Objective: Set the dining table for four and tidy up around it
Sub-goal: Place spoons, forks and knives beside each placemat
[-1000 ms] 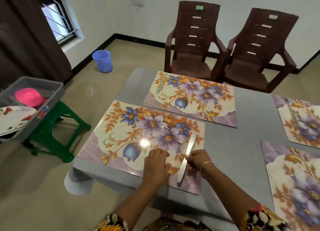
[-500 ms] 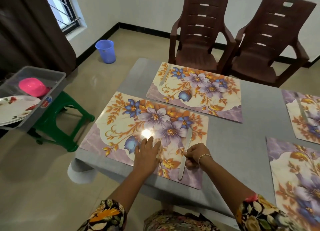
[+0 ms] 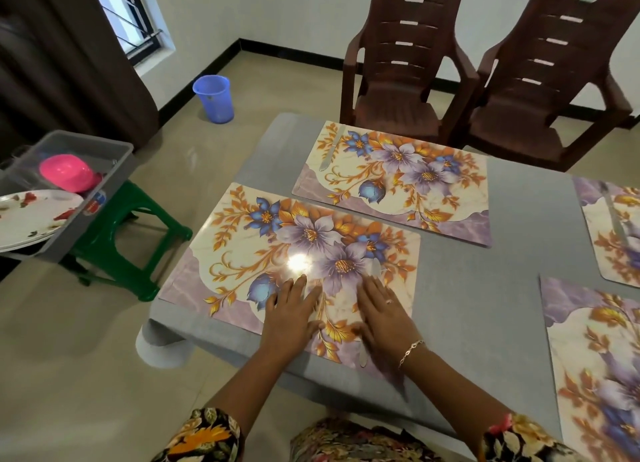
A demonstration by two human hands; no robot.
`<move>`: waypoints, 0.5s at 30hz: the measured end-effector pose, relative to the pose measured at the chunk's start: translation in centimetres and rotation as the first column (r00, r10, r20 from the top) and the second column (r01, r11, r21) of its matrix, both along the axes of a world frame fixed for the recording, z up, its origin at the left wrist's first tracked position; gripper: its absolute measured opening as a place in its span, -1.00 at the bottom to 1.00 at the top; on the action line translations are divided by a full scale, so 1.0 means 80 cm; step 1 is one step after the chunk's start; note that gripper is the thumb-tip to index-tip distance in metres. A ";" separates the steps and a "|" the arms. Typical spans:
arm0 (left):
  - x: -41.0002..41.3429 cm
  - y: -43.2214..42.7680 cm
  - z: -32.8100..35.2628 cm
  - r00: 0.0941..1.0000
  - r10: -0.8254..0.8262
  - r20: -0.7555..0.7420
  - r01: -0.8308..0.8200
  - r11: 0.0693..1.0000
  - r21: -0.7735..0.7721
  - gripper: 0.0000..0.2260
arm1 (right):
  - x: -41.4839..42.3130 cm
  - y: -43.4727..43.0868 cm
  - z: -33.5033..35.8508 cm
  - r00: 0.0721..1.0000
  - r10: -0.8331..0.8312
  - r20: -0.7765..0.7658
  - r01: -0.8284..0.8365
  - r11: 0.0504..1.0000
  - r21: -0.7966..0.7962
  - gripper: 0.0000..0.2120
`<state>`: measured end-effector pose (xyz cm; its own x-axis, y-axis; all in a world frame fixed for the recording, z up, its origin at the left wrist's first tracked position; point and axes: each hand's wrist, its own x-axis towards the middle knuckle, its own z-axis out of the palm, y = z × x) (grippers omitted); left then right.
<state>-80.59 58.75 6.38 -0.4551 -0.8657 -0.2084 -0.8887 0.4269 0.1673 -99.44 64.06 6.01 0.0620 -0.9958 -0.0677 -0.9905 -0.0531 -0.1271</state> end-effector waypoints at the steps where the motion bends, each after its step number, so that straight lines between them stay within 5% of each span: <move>1: 0.001 -0.001 -0.004 1.000 -0.017 0.001 0.017 0.999 -0.028 -0.41 | 0.002 0.004 -0.002 1.000 -0.025 0.003 0.025 0.999 0.049 -0.34; 11: 0.005 -0.003 -0.013 0.998 -0.055 0.008 0.055 0.994 -0.095 -0.25 | 0.006 0.014 -0.010 0.989 -0.122 0.078 0.113 0.988 0.110 -0.39; 15: 0.011 -0.004 -0.012 0.995 -0.097 0.017 0.099 0.991 -0.095 -0.37 | 0.003 0.014 -0.013 0.988 -0.121 0.098 0.109 0.987 0.120 -0.32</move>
